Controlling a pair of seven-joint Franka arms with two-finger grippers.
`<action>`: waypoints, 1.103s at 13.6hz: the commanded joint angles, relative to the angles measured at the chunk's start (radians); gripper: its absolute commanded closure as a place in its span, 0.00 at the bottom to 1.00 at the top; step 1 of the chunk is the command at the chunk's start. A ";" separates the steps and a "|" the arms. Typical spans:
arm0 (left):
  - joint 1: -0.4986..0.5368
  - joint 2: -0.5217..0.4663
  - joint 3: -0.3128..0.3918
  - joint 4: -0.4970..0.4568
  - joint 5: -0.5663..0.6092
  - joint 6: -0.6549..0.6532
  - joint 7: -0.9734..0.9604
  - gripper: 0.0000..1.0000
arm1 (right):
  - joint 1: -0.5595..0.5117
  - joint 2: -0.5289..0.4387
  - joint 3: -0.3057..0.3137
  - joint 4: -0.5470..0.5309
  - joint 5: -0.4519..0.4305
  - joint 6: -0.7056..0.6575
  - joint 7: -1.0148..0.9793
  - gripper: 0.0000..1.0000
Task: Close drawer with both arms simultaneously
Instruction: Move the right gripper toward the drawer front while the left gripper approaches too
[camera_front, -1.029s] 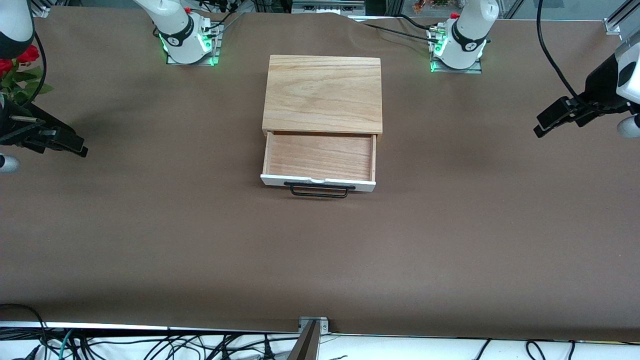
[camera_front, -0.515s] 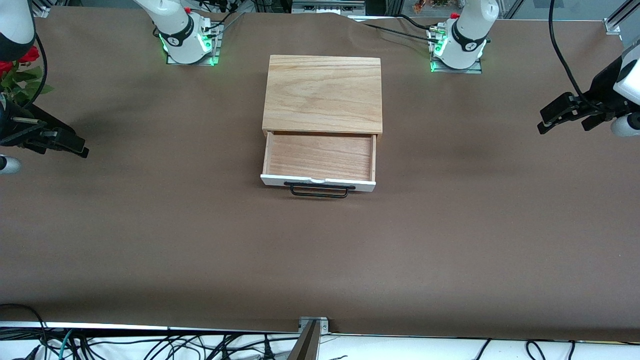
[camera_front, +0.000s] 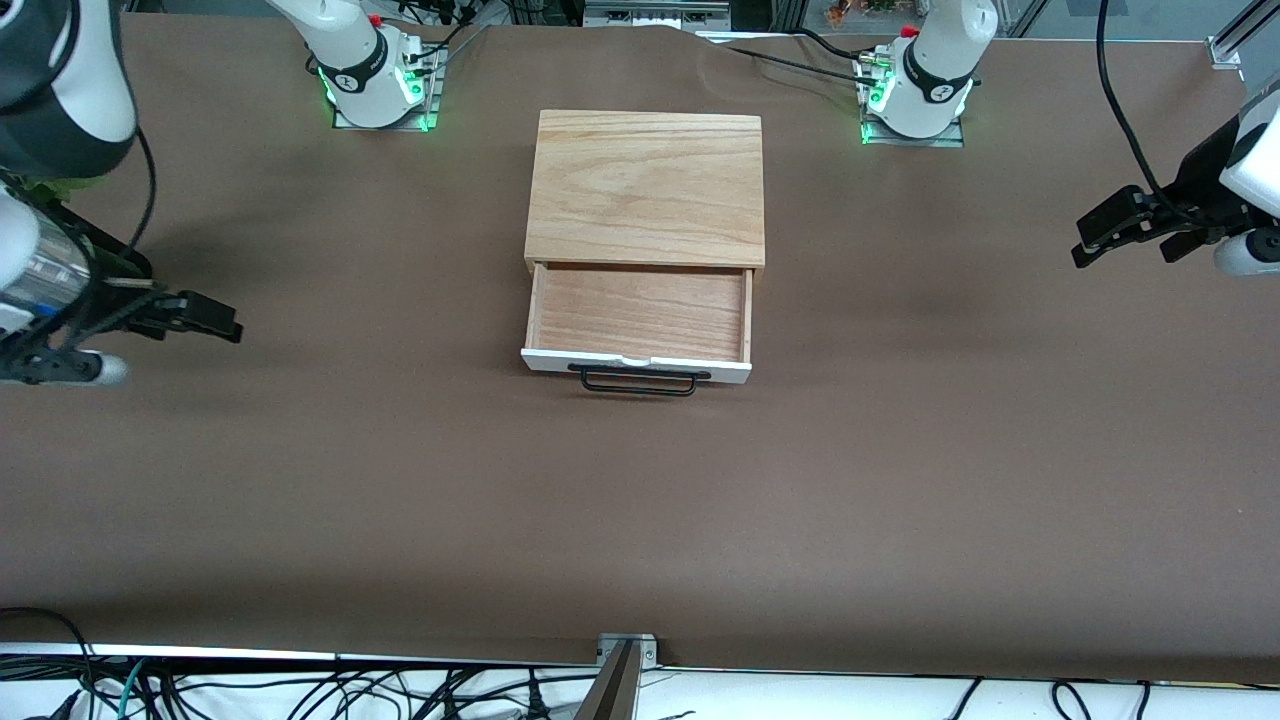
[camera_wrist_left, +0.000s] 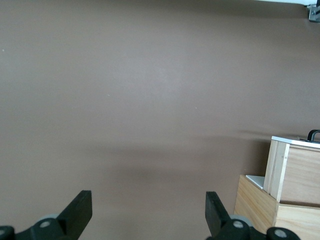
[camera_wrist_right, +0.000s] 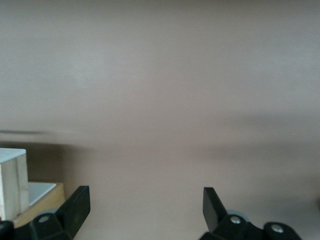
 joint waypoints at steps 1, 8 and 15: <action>-0.013 0.053 -0.002 0.032 -0.017 -0.015 0.027 0.00 | 0.070 0.059 0.004 0.001 0.017 0.094 -0.002 0.00; -0.105 0.279 -0.025 0.035 -0.006 -0.015 0.018 0.00 | 0.215 0.212 0.016 0.001 0.090 0.308 0.032 0.00; -0.143 0.381 -0.031 0.038 -0.197 0.179 0.028 0.00 | 0.334 0.334 0.020 0.001 0.219 0.481 0.032 0.00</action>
